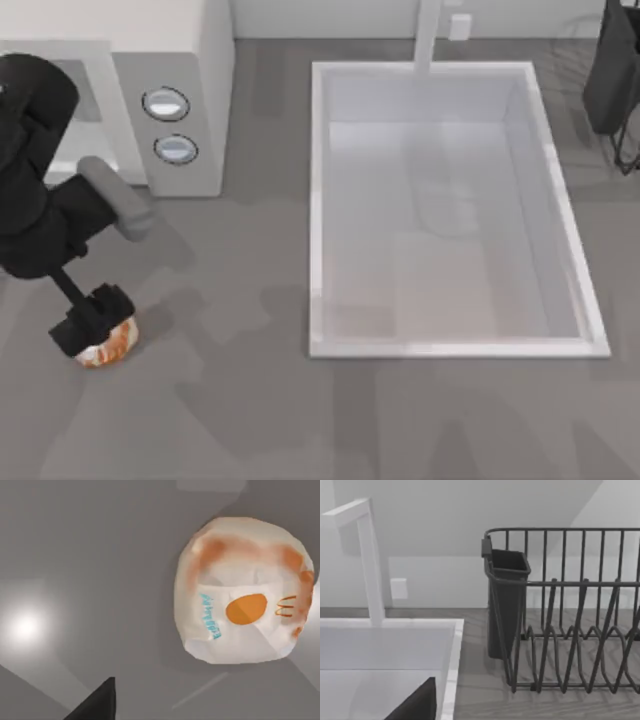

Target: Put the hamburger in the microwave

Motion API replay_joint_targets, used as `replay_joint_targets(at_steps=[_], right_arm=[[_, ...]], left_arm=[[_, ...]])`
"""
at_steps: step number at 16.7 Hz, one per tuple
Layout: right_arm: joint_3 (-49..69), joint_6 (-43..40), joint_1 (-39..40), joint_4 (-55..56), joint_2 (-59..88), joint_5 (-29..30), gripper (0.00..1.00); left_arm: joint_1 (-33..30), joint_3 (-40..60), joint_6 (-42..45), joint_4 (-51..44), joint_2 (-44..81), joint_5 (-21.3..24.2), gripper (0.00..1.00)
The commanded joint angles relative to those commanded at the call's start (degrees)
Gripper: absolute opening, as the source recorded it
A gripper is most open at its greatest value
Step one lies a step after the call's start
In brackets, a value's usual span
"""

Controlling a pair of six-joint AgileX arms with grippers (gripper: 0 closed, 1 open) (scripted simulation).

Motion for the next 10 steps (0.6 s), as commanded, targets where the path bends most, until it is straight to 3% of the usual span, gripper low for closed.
replay_joint_targets(at_steps=[10], right_arm=[[0.00, 0.00, 0.00, 0.00, 0.00, 0.00, 1.00]], left_arm=[[-0.44, 4.33, 2.60, -2.90, 5.97, -0.11, 1.00]])
